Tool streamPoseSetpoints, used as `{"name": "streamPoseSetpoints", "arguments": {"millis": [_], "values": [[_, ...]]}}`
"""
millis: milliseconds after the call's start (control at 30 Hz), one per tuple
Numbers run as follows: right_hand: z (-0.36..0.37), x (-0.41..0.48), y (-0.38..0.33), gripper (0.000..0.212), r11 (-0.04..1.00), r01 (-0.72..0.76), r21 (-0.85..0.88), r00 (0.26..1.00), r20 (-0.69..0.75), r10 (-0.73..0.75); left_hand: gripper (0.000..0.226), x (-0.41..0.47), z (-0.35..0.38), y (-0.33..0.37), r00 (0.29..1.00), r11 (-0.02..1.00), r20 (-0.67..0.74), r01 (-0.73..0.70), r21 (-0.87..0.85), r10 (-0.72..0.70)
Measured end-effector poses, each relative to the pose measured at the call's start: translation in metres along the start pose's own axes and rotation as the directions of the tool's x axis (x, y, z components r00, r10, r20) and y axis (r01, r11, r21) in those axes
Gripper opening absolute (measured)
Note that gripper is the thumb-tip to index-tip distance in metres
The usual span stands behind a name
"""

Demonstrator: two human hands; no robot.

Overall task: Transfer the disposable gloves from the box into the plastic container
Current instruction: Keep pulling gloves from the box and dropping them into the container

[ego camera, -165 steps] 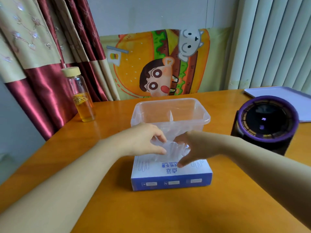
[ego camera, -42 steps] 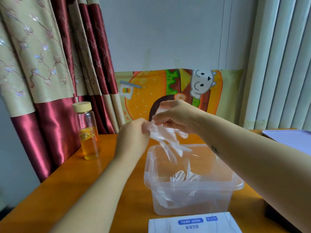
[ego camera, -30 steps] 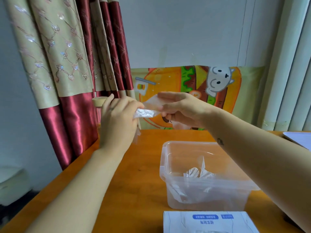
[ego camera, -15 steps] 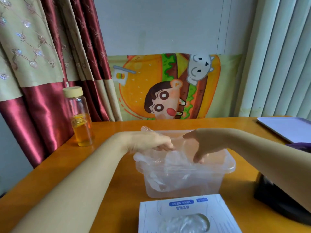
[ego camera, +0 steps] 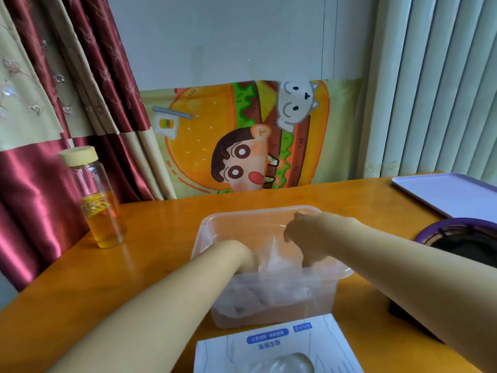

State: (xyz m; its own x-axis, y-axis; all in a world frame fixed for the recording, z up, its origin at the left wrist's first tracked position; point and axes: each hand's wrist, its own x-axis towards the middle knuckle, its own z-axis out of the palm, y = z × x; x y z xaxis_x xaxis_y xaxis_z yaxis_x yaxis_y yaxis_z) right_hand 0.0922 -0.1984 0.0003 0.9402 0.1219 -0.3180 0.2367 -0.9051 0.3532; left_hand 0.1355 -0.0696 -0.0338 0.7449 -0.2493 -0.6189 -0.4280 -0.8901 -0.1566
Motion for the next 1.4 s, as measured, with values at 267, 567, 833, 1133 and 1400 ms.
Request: {"name": "streamPoseSetpoints", "arguments": {"millis": [267,567,833,1133,1400], "values": [[0.005,0.020,-0.016,0.047,0.987,0.028,0.155,0.964,0.257,-0.067,0.046,0.005,0.002,-0.003,0.999,0.999,-0.037,-0.032,0.009,0.032],[0.002,0.006,-0.002,0.059,0.935,0.054,0.350,0.984,0.142,-0.109,0.041,-0.022,-0.006,-0.023,0.966,0.972,-0.206,-0.186,-0.146,0.154],[-0.023,-0.088,-0.021,0.008,0.764,0.417,0.492,0.851,-0.507,-0.139,0.028,-0.104,0.010,-0.050,0.681,0.768,-0.727,-0.511,-0.387,0.087],[0.056,-0.105,-0.067,0.029,0.803,0.411,0.431,0.906,-0.291,-0.308,0.067,-0.138,0.109,-0.019,0.823,0.840,-0.476,-0.472,-0.267,0.311],[0.065,-0.104,-0.076,0.012,0.777,0.456,0.434,0.845,-0.484,-0.226,0.099,-0.121,0.126,-0.016,0.881,0.884,-0.341,-0.413,-0.218,0.327]]}}
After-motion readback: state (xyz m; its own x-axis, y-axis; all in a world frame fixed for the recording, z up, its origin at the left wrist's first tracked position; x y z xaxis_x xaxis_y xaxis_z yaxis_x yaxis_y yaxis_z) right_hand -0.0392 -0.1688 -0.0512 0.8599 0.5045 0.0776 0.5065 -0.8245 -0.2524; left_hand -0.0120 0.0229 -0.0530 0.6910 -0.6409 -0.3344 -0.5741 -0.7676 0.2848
